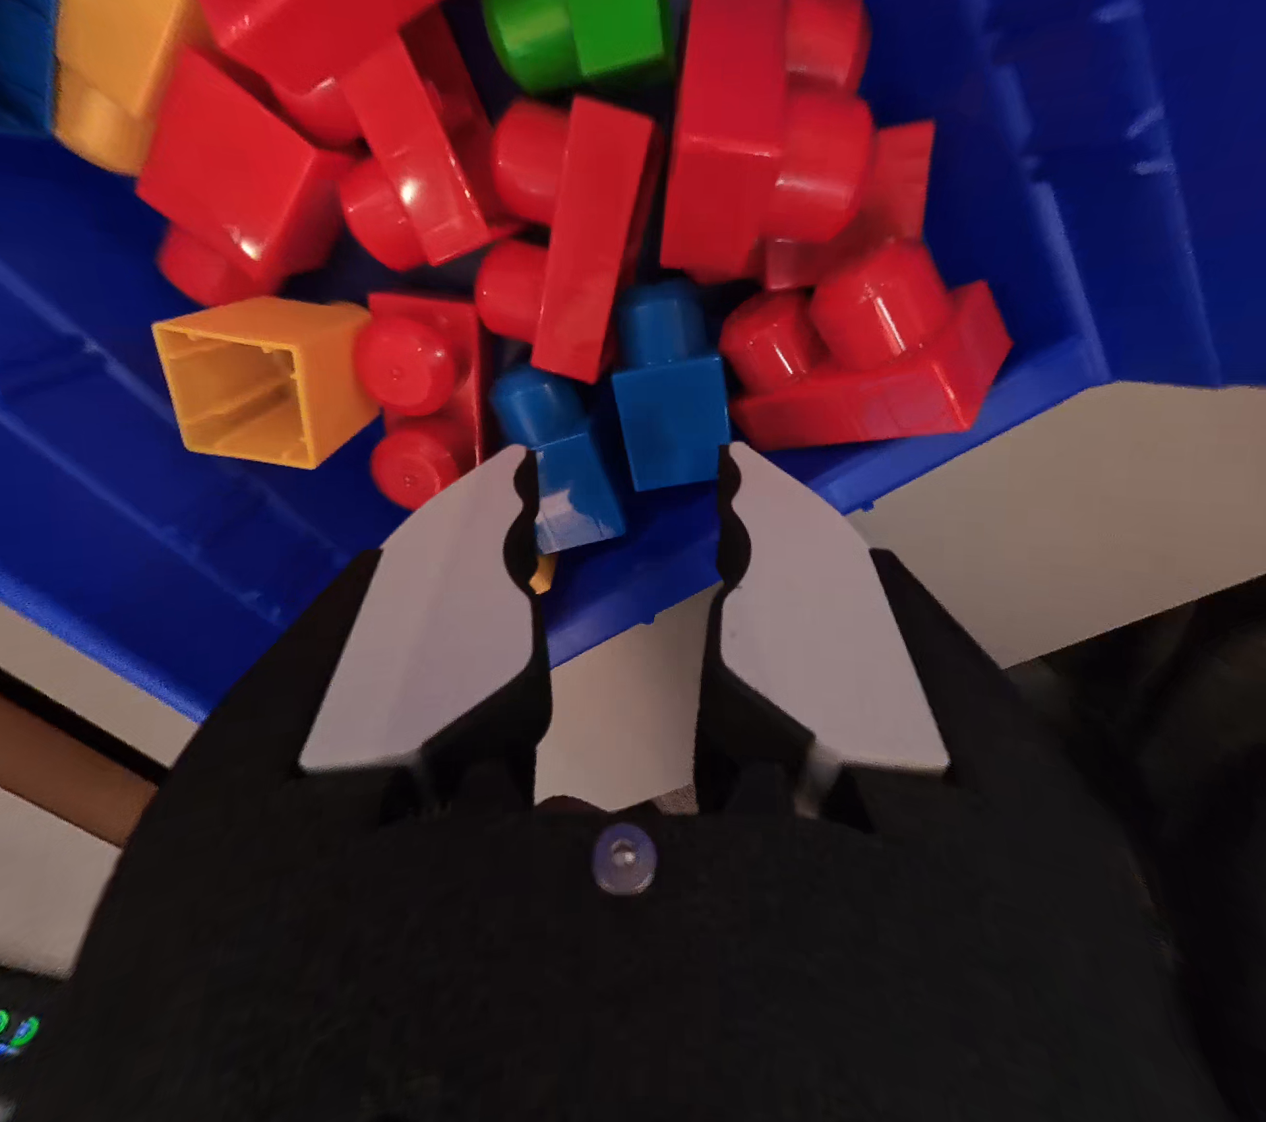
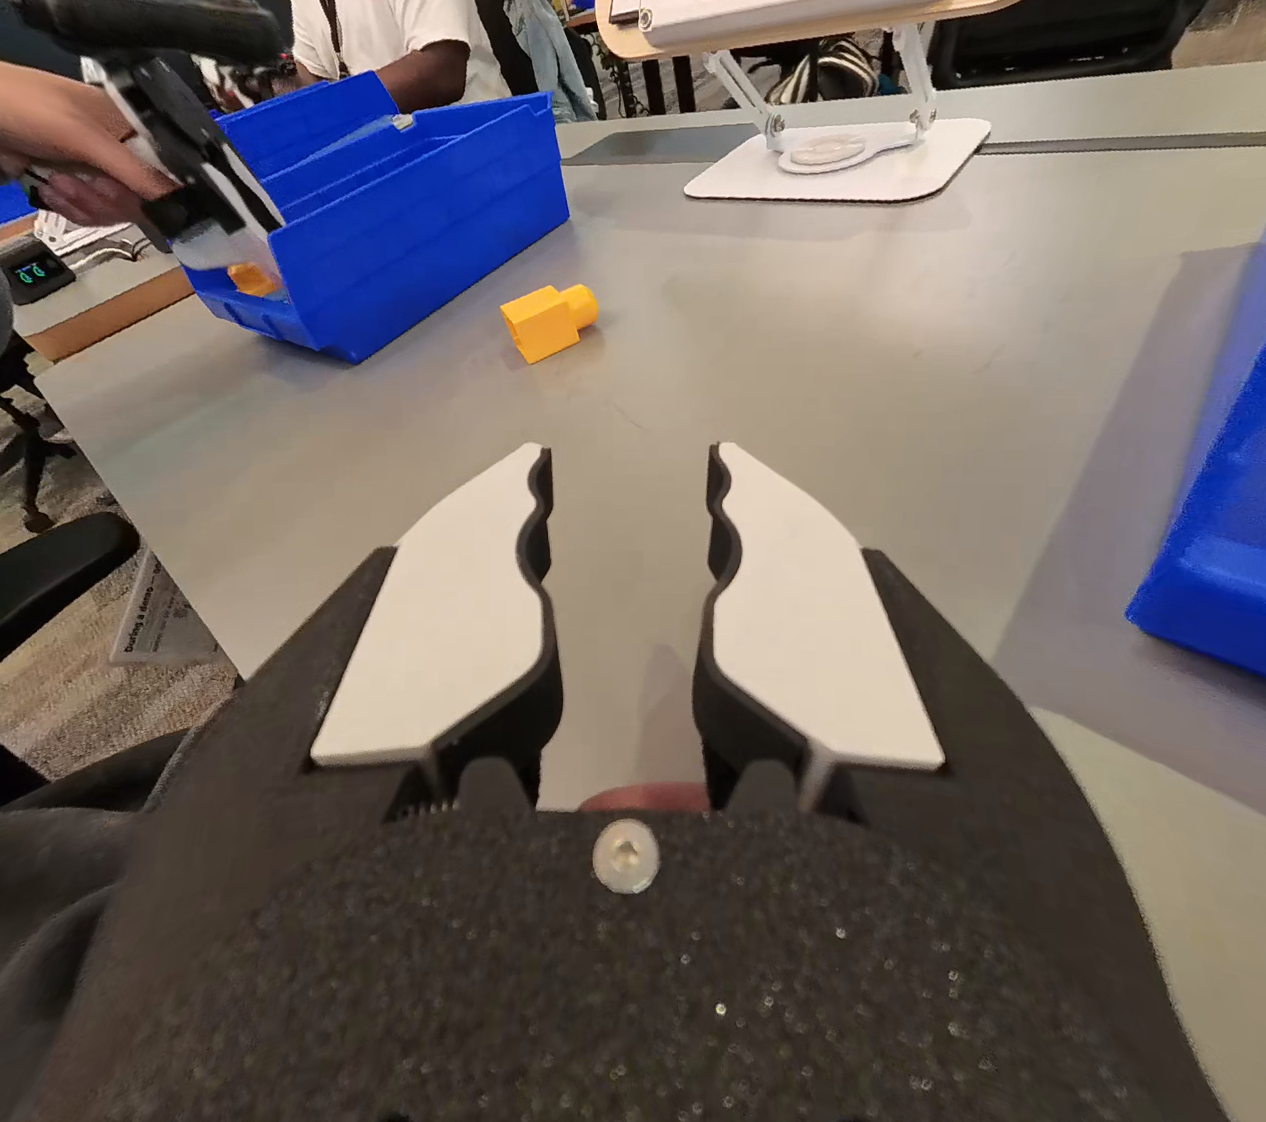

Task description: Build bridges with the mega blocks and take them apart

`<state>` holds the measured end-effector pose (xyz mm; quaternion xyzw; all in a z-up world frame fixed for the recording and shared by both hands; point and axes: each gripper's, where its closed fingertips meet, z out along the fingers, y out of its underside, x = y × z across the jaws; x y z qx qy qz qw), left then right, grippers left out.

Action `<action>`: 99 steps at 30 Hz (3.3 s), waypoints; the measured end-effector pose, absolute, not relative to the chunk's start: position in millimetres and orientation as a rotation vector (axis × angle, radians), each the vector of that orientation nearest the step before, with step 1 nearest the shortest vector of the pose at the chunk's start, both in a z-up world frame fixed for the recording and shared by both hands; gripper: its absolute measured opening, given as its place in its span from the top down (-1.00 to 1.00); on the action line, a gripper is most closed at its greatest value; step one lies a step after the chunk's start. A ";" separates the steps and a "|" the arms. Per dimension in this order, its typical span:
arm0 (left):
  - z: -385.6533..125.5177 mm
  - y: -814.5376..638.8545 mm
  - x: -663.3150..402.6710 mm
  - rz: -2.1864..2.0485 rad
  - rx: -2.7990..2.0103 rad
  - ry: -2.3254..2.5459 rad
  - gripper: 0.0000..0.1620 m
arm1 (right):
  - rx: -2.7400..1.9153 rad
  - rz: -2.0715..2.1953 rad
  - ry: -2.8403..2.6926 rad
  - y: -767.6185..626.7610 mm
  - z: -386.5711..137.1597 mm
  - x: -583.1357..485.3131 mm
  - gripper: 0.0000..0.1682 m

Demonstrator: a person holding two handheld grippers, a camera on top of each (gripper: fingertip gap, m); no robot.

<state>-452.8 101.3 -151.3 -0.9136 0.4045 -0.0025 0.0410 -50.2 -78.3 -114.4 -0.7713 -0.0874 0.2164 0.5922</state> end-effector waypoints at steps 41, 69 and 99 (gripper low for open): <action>-163.5 51.5 -155.0 -0.262 -2.675 1.433 0.57 | -1.810 0.569 -0.194 -81.1 -116.9 -50.8 0.52; -67.1 36.3 -353.1 -0.041 -2.327 1.165 0.38 | -1.837 0.584 -0.213 -83.2 -120.0 -54.9 0.51; -159.0 225.7 -414.7 0.223 -2.150 1.781 0.27 | -1.800 0.654 -0.170 -82.8 -115.9 -55.7 0.55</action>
